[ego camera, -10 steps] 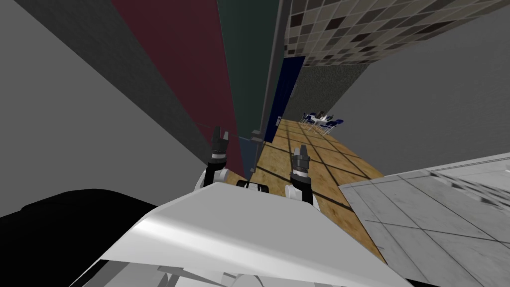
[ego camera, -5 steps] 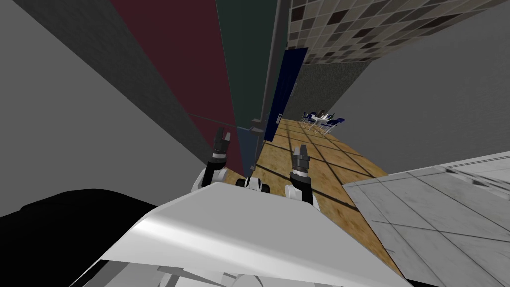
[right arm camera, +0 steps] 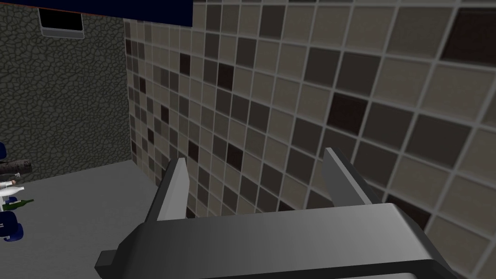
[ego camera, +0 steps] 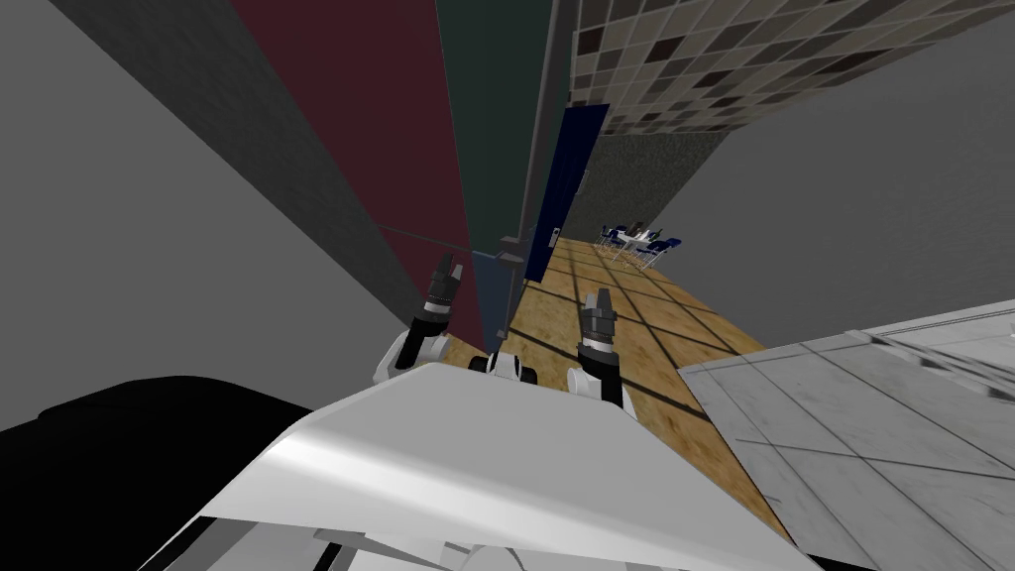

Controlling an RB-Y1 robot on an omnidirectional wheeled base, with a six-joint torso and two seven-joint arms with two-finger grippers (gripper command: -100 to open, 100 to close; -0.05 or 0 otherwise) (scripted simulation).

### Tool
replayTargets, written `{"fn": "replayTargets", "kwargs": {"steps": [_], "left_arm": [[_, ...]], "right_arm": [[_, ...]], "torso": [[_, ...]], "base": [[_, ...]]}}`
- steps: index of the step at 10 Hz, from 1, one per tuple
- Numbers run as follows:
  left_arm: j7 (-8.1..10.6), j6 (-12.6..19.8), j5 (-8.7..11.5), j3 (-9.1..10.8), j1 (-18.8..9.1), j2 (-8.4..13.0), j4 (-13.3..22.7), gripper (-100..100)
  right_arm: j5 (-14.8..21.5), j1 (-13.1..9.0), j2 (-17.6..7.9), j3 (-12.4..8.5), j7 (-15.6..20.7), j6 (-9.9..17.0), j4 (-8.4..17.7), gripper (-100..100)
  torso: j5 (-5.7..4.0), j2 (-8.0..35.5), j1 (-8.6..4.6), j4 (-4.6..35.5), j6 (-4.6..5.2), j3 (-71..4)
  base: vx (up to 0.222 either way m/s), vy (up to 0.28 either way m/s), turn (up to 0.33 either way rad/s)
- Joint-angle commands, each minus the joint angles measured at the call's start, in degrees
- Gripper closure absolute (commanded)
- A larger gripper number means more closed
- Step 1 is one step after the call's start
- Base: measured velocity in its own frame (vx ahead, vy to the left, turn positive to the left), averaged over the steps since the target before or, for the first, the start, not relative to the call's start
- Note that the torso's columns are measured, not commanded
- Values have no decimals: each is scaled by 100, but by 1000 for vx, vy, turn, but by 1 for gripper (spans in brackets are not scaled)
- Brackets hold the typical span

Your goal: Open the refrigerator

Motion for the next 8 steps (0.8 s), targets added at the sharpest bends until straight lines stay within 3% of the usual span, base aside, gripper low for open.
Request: {"fn": "replayTargets", "kwargs": {"steps": [1, 8], "left_arm": [[41, 315, -9, -48, -57, 89, -41, -100], [149, 1336, -44, -175, -201, 177, -337, -100]], "right_arm": [[0, 0, 0, 0, 0, 0, 0, 0], [0, 0, 0, 0, 0, 0, 0, 0]], "torso": [[-2, -12, -4, -3, 6, -9], [-13, -57, -60, -32, 46, -35]], "base": [[-2, -20, -11], [-2, -17, -6]]}}
